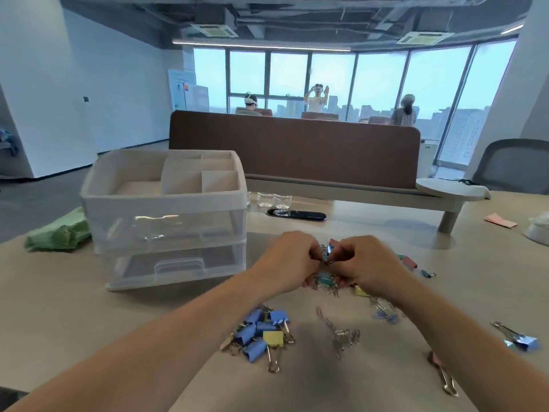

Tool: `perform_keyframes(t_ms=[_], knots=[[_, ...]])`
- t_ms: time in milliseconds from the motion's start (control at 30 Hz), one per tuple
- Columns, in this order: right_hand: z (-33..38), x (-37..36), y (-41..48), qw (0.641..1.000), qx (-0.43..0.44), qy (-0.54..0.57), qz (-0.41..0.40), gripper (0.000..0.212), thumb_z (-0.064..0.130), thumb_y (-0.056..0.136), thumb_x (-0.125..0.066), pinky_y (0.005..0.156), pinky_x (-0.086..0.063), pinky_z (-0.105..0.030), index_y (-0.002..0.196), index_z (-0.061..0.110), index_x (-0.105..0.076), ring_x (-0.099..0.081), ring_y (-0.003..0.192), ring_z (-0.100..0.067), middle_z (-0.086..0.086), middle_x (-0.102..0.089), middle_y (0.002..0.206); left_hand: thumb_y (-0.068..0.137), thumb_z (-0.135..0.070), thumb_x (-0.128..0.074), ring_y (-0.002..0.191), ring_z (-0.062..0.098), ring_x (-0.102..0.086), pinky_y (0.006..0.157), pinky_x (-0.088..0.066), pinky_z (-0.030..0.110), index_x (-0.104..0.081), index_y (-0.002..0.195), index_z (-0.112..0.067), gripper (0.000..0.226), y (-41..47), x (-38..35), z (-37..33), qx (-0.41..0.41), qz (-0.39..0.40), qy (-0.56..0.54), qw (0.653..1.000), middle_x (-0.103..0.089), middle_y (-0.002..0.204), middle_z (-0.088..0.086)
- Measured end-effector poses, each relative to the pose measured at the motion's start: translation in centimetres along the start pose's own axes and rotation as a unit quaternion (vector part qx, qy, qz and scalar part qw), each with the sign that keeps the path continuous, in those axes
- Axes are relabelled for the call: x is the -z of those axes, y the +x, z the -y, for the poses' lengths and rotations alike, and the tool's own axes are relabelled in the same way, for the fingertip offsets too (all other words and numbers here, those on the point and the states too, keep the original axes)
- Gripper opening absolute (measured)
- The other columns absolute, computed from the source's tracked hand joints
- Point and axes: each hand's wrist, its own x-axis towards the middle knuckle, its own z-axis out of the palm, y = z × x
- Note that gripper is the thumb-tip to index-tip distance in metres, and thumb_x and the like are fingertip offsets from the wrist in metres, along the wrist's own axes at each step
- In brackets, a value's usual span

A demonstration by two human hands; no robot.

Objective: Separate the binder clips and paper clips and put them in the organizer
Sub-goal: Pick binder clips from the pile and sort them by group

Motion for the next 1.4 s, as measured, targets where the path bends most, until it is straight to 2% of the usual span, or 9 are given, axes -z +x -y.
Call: perform_keyframes(t_ms=[100, 233, 400, 567, 667, 833, 1000, 1200, 1400], knots=[[4.0, 1.3, 2.0, 0.999, 0.034, 0.017, -0.009, 0.006, 0.011, 0.086, -0.071, 0.051, -0.048, -0.012, 0.082, 0.015, -0.073, -0.065, 0.052, -0.003, 0.002, -0.072, 0.066, 0.09, -0.014, -0.062, 0.054, 0.013, -0.068, 0.058, -0.057, 0.025, -0.067, 0.083, -0.011, 0.009, 0.5, 4.6, -0.1, -0.012, -0.04, 0.017, 0.999, -0.07, 0.063, 0.006], [9.1, 2.2, 5.5, 0.995, 0.062, 0.081, 0.0, 0.001, 0.01, 0.084, -0.073, 0.071, -0.061, -0.029, 0.086, 0.011, -0.073, -0.071, 0.06, -0.01, -0.004, -0.074, 0.071, 0.086, -0.01, -0.063, 0.054, 0.017, -0.068, 0.059, -0.058, 0.03, -0.067, 0.078, -0.009, 0.009, 1.4, 10.8, 0.4, 0.002, -0.073, 0.009, 0.997, -0.07, 0.061, 0.007], [13.9, 1.3, 10.6, 0.987, 0.087, 0.138, 0.013, 0.008, 0.002, 0.082, -0.074, 0.073, -0.06, -0.037, 0.089, 0.0, -0.072, -0.068, 0.057, -0.016, -0.019, -0.073, 0.079, 0.085, -0.007, -0.065, 0.056, 0.019, -0.069, 0.058, -0.058, 0.027, -0.067, 0.084, -0.001, 0.006, 2.8, 16.6, 2.4, 0.037, -0.096, 0.02, 0.994, -0.072, 0.067, 0.013], [17.5, -1.1, 14.7, 0.988, 0.106, 0.113, 0.011, 0.009, 0.0, 0.079, -0.075, 0.074, -0.061, -0.038, 0.075, 0.006, -0.07, -0.068, 0.06, -0.022, -0.018, -0.072, 0.074, 0.083, 0.002, -0.066, 0.051, 0.011, -0.066, 0.054, -0.055, 0.018, -0.07, 0.08, 0.007, 0.007, 3.8, 20.1, 5.3, 0.062, -0.108, 0.009, 0.992, -0.069, 0.058, -0.002], [19.0, -2.6, 16.0, 0.992, 0.118, 0.049, 0.001, 0.009, 0.003, 0.08, -0.072, 0.08, -0.06, -0.042, 0.074, 0.01, -0.073, -0.071, 0.07, -0.027, -0.016, -0.075, 0.08, 0.081, -0.005, -0.069, 0.052, 0.007, -0.066, 0.052, -0.049, 0.01, -0.075, 0.079, -0.002, 0.008, 4.3, 20.8, 7.0, 0.09, -0.115, 0.043, 0.988, -0.073, 0.071, 0.012], [19.8, -3.7, 16.5, 0.985, 0.155, -0.073, -0.008, 0.015, 0.009, 0.086, -0.062, 0.071, -0.058, -0.03, 0.092, 0.009, -0.076, -0.07, 0.077, -0.024, -0.007, -0.073, 0.084, 0.083, -0.012, -0.068, 0.065, 0.01, -0.061, 0.063, -0.045, 0.017, -0.079, 0.089, -0.012, 0.012, 4.5, 21.0, 8.1, 0.1, -0.116, 0.076, 0.985, -0.075, 0.081, 0.006], [20.1, -3.7, 15.9, 0.96, 0.195, -0.197, -0.027, 0.022, 0.008, 0.088, -0.057, 0.082, -0.056, -0.034, 0.094, 0.01, -0.078, -0.067, 0.089, -0.025, -0.007, -0.074, 0.093, 0.086, -0.008, -0.065, 0.076, 0.014, -0.066, 0.061, -0.044, 0.012, -0.08, 0.094, -0.014, 0.017, 4.2, 20.9, 8.4, 0.086, -0.112, 0.1, 0.985, -0.075, 0.085, 0.003], [19.2, -3.2, 15.3, 0.969, 0.189, -0.148, -0.059, 0.02, 0.006, 0.087, -0.062, 0.081, -0.055, -0.032, 0.094, 0.013, -0.078, -0.067, 0.09, -0.02, -0.001, -0.073, 0.094, 0.083, -0.007, -0.065, 0.081, 0.016, -0.069, 0.068, -0.05, 0.021, -0.079, 0.091, -0.012, 0.016, 3.5, 20.4, 8.1, 0.078, -0.139, 0.104, 0.982, -0.075, 0.086, 0.003], [15.0, -1.7, 10.9, 0.98, 0.167, -0.066, -0.087, 0.01, 0.015, 0.091, -0.064, 0.071, -0.054, -0.024, 0.094, 0.016, -0.073, -0.064, 0.078, -0.01, 0.005, -0.069, 0.086, 0.088, -0.015, -0.064, 0.069, 0.007, -0.065, 0.07, -0.055, 0.029, -0.073, 0.083, -0.02, 0.011, 1.1, 17.0, 4.9, 0.01, -0.19, 0.107, 0.976, -0.069, 0.075, -0.007]])
